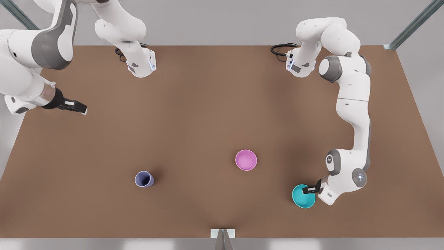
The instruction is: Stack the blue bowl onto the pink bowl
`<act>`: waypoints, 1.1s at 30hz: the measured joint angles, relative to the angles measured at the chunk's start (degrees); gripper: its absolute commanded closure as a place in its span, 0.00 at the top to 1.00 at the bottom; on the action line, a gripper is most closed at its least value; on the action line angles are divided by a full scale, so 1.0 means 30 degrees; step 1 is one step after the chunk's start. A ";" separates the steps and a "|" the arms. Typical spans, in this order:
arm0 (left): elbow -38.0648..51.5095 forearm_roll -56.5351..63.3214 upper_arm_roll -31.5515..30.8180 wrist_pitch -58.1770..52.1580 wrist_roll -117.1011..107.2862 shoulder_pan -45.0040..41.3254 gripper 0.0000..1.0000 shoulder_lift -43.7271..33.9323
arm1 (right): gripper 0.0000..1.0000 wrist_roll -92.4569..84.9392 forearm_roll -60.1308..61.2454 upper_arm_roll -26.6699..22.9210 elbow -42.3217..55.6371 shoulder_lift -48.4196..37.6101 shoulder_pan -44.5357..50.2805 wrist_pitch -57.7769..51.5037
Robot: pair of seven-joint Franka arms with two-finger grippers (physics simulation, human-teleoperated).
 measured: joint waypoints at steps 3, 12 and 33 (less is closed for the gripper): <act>0.0001 -0.0019 0.0000 0.0090 -0.0143 0.0001 0.69 0.0069 | 1.00 -0.1128 0.0203 -0.0177 0.0029 0.0481 -0.0022 -0.0043; -0.0017 0.0041 0.0000 -0.0042 -0.0610 -0.0019 0.21 -0.0189 | 1.00 -0.3604 0.0223 -0.0042 0.2798 0.2877 -0.0040 -0.0547; 0.0455 -0.0408 -0.0641 -0.8928 -0.9094 -0.7003 0.21 -0.3362 | 1.00 -0.6189 -0.0574 -0.0009 0.3689 0.3884 0.0460 -0.0734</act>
